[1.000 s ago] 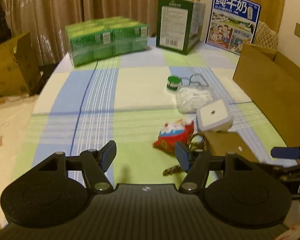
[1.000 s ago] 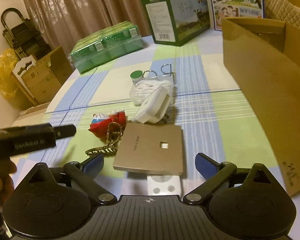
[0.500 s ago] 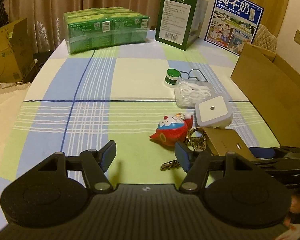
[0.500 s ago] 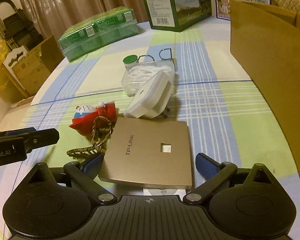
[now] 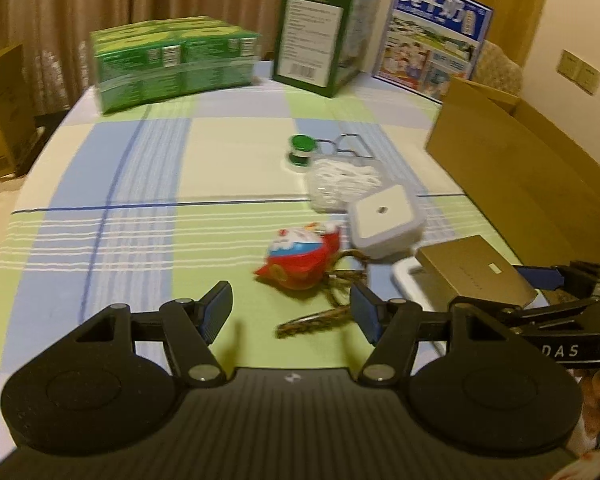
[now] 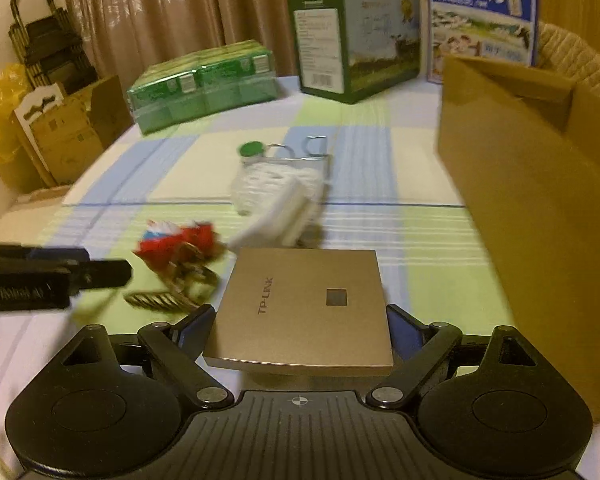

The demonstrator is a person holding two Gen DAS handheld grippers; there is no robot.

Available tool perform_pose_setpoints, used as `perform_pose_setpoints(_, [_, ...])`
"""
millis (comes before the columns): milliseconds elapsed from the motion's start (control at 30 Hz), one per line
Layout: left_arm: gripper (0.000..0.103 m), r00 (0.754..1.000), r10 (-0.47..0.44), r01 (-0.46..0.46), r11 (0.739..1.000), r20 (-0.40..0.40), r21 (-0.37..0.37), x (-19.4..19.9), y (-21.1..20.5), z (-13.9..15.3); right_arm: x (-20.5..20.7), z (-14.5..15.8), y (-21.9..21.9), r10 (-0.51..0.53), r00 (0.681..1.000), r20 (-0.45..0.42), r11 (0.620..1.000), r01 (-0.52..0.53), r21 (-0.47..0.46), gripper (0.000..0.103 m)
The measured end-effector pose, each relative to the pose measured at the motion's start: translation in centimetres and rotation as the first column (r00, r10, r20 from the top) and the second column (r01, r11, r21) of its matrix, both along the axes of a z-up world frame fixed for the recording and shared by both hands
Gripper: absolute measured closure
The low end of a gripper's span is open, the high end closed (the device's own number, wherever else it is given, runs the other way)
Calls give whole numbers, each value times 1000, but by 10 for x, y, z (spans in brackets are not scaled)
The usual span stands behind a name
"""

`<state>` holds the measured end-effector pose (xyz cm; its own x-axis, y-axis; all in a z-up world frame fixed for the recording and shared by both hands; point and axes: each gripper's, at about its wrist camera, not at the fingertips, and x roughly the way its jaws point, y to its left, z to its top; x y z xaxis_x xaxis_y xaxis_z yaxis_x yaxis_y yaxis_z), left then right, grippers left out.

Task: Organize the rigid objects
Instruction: 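Grasp the gold router panel with the right tool while the left tool grasps the keyring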

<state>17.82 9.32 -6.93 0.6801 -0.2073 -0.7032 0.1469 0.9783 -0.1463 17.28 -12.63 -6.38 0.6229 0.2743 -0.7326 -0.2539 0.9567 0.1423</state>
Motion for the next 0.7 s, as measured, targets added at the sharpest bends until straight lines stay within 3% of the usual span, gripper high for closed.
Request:
perform_pose_setpoints(200, [43, 998, -66, 66, 998, 0, 9, 4, -25, -5, -14, -9, -46, -70, 997, -32, 997, 69, -39, 17])
perform_pose_setpoints(333, [45, 997, -81, 81, 997, -21, 2, 11, -40, -13, -23, -15, -54, -67, 997, -44, 997, 65, -42, 17])
perform_pose_setpoints(533, [59, 997, -44, 44, 999, -56, -1, 26, -51, -26, -30, -23, -55, -51, 998, -39, 997, 49, -54, 16])
perform_pose_setpoints(567, [67, 998, -31, 31, 1000, -56, 2, 27, -52, -27, -31, -24, -56, -46, 998, -37, 997, 44, -57, 16])
perform_pose_setpoints(633, [78, 997, -20, 23, 999, -69, 43, 30, -56, -30, -34, -25, -56, -39, 999, -35, 997, 36, -61, 16])
perform_pose_setpoints(700, [80, 997, -26, 31, 998, -74, 59, 28, -57, -30, -35, -25, -56, -33, 999, -37, 998, 31, -60, 16])
